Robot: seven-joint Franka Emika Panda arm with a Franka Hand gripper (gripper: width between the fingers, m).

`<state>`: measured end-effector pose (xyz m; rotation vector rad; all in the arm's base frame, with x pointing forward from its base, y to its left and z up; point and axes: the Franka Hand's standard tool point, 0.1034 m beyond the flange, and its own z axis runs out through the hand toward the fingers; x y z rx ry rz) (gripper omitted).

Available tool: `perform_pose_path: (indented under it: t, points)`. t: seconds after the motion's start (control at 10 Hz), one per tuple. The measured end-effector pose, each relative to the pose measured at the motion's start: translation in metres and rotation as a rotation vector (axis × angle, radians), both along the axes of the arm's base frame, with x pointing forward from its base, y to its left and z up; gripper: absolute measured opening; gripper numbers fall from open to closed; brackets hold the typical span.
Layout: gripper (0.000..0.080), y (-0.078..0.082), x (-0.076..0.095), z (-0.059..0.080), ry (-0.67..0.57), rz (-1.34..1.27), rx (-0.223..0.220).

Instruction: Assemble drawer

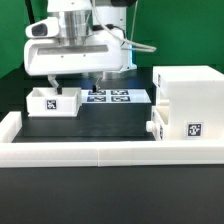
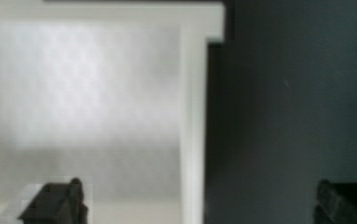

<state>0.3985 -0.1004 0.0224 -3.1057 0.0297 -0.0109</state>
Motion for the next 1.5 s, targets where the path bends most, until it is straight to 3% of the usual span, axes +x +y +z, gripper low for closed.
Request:
perform_pose_path:
  t: [0.3, 0.8, 0.9, 1.0, 1.2, 1.3, 1.4, 1.5]
  points:
    - [0.0649, -0.005, -0.008, -0.015, -0.003, 0.004, -0.008]
    - [0.0649, 0.009, -0.011, -0.017, -0.006, 0.031, -0.01]
    - [0.0513, 0.011, -0.01, -0.017, -0.014, 0.036, -0.014]
    - [0.0513, 0.011, -0.01, -0.017, -0.015, 0.038, -0.014]
    - [0.0194, 0.011, -0.01, -0.017, -0.015, 0.039, -0.014]
    - [0.0194, 0.01, -0.01, -0.017, -0.015, 0.039, -0.014]
    - [0.007, 0.01, -0.01, -0.017, -0.015, 0.04, -0.014]
    - [0.0041, 0.01, -0.01, -0.017, -0.015, 0.04, -0.014]
